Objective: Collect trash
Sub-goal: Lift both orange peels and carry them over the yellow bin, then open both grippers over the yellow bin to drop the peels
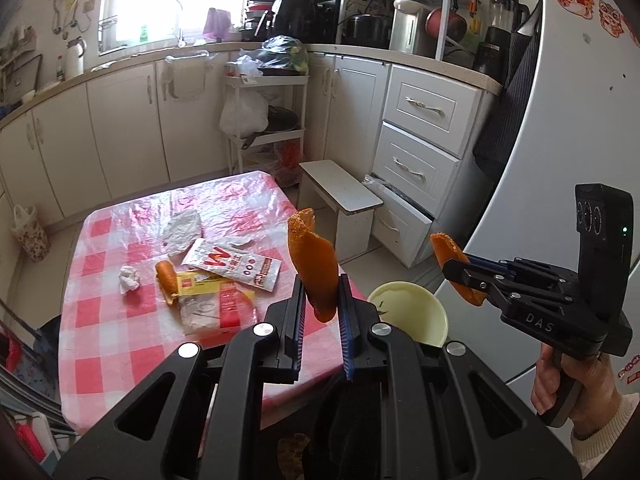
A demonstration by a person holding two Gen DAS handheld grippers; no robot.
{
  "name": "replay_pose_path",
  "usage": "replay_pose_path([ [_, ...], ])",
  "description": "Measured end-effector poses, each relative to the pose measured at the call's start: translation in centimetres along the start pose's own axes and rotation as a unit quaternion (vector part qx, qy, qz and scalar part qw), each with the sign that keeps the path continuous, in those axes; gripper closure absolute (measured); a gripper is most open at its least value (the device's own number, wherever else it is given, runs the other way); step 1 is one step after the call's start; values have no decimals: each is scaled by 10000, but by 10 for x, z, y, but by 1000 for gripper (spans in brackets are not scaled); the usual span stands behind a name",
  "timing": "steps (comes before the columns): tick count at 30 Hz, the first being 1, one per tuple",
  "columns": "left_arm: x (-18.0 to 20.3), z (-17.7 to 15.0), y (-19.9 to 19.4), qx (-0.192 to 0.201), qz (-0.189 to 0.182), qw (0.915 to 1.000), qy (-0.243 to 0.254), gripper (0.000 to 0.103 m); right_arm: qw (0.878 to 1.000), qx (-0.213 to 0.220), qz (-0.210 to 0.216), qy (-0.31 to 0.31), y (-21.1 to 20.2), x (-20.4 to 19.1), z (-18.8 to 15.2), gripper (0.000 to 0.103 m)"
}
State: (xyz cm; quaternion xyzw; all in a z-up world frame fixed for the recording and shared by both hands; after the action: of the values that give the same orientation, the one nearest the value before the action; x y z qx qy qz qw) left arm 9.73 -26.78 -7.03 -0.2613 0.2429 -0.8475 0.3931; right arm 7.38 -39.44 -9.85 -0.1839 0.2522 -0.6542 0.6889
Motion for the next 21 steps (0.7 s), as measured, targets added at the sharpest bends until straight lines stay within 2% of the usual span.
replay_pose_path([
  [7, 57, -18, 62, -581, -312, 9972, 341, 88, 9970, -333, -371, 596, 10, 67, -43, 87],
  [16, 124, -37, 162, -1462, -547, 9857, 638, 88, 9881, -877, -720, 1042, 49, 134, -79, 85],
  [18, 138, -40, 187, -1670, -535, 9820, 696, 88, 9845, -1016, -880, 1125, 57, 151, -87, 70],
  [19, 145, -43, 203, -1825, -495, 9792, 741, 87, 9824, -1058, -993, 1179, 59, 159, -91, 52],
  [20, 150, -47, 218, -1998, -462, 9757, 777, 86, 9798, -1095, -1093, 1264, 60, 168, -95, 48],
  [21, 155, -48, 229, -2089, -398, 9738, 804, 83, 9777, -1127, -1152, 1346, 59, 174, -98, 48],
])
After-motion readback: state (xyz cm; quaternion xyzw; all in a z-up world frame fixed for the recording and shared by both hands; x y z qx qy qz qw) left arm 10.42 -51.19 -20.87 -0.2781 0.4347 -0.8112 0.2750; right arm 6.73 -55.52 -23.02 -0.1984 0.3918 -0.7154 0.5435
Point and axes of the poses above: each gripper's, at about its wrist camera, not at the fingertips, and y roughly the way its jaws point, x to its right, z to its top, the point moved 9 cm from there along y, roughly the way its jaws point, and after that the axes turned 10 degrees about -y, right-handed, at the moved point
